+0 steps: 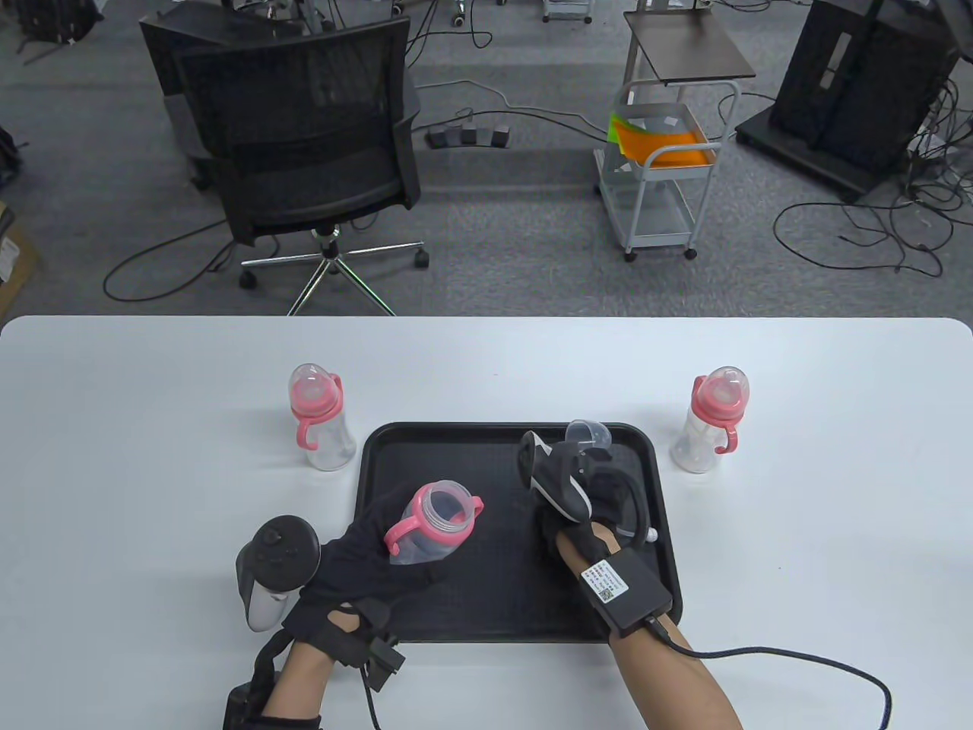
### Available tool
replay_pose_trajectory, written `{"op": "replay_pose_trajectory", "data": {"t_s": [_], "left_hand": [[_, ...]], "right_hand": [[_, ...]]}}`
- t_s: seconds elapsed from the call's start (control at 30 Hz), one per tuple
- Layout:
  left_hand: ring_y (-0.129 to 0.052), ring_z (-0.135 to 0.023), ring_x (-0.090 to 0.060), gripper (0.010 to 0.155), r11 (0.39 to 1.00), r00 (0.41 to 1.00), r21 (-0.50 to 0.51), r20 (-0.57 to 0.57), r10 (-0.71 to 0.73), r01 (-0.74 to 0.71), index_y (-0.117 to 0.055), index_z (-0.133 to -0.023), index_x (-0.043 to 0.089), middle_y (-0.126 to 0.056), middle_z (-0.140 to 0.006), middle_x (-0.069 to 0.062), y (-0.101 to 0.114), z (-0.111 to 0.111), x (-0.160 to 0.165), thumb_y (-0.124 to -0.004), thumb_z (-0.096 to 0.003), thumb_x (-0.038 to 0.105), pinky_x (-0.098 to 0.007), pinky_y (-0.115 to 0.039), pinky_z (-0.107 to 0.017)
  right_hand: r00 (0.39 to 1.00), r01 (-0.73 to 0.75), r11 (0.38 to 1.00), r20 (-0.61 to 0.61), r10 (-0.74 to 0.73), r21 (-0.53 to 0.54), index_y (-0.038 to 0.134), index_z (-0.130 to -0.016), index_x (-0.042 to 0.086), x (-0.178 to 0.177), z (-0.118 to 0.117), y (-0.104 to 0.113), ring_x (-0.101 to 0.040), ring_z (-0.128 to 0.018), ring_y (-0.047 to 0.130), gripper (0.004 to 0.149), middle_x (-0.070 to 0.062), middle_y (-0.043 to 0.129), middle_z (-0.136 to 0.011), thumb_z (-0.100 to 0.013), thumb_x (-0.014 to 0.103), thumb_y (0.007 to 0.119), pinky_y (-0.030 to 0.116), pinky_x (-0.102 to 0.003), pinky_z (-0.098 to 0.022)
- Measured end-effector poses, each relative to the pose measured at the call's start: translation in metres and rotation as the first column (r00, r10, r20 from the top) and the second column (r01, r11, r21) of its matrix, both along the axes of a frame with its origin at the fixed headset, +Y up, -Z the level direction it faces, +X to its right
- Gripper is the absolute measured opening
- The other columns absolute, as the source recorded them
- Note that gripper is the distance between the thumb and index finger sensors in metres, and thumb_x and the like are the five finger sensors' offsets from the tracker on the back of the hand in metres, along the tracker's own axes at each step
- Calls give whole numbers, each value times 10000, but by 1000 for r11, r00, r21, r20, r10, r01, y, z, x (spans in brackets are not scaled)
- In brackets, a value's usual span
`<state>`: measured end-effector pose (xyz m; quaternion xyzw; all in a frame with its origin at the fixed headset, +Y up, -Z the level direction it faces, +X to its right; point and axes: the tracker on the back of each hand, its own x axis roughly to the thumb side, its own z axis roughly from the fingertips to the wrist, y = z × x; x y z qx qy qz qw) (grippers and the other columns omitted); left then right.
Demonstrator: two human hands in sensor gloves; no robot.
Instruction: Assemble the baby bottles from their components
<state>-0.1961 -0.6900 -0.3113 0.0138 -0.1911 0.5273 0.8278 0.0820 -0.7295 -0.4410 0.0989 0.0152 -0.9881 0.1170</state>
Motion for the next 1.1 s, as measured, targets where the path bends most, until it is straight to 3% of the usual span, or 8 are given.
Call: {"op": "replay_pose_trajectory", "data": {"t_s": [0.23, 0.5, 0.77, 0.97, 1.1], "left_hand": [[-796, -973, -366, 1011, 1000, 1000, -3, -2, 5, -5, -589, -1110, 254, -709, -1078, -24, 0, 0, -1, -1106, -307, 587, -754, -443, -748], [-791, -979, -370, 1008, 1000, 1000, -6, 3, -7, 7, -586, -1112, 250, -707, -1081, -27, -1, 0, 0, -1102, -313, 585, -754, -442, -749], [-787, -984, -372, 1006, 1000, 999, -10, 19, -29, 29, -582, -1113, 252, -704, -1085, -25, -3, -1, 4, -1100, -317, 583, -754, -443, -749], [-782, -1004, -380, 1007, 997, 995, -26, 63, -72, 74, -584, -1114, 253, -710, -1095, -25, -7, -2, 10, -1110, -315, 566, -758, -442, -748], [-794, -1008, -379, 1008, 992, 988, -36, 93, -120, 124, -588, -1114, 246, -723, -1095, -29, -8, -2, 16, -1111, -314, 567, -761, -444, -745]], "right_hand": [[996, 79, 997, -47, -79, -12, 764, -914, 210, 2, 14, 12, -383, -647, 1009, 714, -203, 853, -867, -309, 536, 957, 910, -482, -452], [921, 356, 932, -191, -338, 68, 669, -1015, 215, 19, 63, 74, -403, -679, 972, 743, -223, 779, -901, -375, 530, 874, 887, -486, -483], [696, 686, 723, -361, -621, 79, 743, -946, 146, 41, 108, 135, -389, -655, 1002, 723, -217, 809, -880, -361, 544, 894, 914, -464, -469], [471, 840, 542, -481, -740, -11, 617, -1008, 63, 50, 128, 157, -369, -734, 957, 859, -187, 735, -929, -359, 544, 908, 890, -451, -538], [340, 908, 417, -518, -785, -35, 693, -975, 97, 60, 135, 168, -358, -754, 964, 778, -185, 735, -943, -376, 554, 885, 899, -443, -556]]}}
